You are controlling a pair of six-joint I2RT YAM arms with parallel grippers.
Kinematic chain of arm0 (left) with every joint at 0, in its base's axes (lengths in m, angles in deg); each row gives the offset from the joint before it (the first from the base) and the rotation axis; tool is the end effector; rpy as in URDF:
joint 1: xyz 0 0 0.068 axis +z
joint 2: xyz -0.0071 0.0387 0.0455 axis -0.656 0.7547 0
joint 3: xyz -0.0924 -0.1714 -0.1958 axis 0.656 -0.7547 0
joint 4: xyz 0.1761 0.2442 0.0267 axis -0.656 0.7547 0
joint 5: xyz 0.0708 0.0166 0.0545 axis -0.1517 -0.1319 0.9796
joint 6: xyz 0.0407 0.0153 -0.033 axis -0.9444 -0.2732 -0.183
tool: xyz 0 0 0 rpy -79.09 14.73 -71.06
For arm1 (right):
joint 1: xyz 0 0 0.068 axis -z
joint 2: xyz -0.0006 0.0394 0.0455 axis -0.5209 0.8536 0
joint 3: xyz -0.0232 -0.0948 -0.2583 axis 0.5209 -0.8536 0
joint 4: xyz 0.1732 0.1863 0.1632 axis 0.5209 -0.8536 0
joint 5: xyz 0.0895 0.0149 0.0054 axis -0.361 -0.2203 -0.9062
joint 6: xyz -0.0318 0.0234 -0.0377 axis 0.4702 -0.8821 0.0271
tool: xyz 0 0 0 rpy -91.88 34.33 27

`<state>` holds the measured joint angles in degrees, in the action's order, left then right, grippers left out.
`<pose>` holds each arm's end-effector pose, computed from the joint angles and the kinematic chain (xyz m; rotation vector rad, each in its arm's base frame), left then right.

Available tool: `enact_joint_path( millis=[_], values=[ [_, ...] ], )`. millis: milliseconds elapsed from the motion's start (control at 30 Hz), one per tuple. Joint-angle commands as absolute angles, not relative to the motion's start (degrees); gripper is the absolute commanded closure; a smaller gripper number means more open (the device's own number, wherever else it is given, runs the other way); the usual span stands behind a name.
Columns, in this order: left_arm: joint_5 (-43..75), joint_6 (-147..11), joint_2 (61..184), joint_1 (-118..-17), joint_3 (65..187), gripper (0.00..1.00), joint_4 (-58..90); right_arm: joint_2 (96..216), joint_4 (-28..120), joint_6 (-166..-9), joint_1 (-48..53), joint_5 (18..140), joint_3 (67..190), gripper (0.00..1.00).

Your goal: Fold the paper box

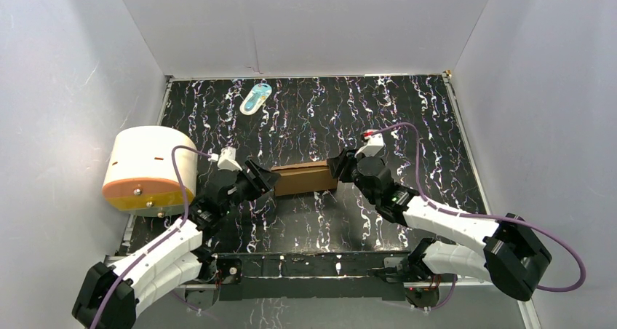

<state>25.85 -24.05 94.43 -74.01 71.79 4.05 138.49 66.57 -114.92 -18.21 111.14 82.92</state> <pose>0.1903 -0.1226 0.1932 -0.4079 1.9278 -1.0387 0.1917 0.2015 0.2171 0.0673 1.8393 0.6502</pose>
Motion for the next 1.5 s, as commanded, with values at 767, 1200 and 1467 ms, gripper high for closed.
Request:
enact_joint_path(
  millis=[767, 1200, 1467],
  values=[
    [11.3, -10.4, 94.6, -65.1, 66.6, 0.35, -9.7, 141.1, 70.0, -115.9, -18.3, 108.3, 77.2, 0.48],
    [13.5, -14.4, 94.0, -62.9, 59.6, 0.57, -9.5, 140.5, 70.6, -114.0, -16.9, 101.5, 78.8, 0.45],
    [14.4, -15.1, 96.4, -62.5, 58.6, 0.70, -10.0, 135.2, 63.8, -109.9, -10.1, 88.3, 84.4, 0.39]
  ],
)
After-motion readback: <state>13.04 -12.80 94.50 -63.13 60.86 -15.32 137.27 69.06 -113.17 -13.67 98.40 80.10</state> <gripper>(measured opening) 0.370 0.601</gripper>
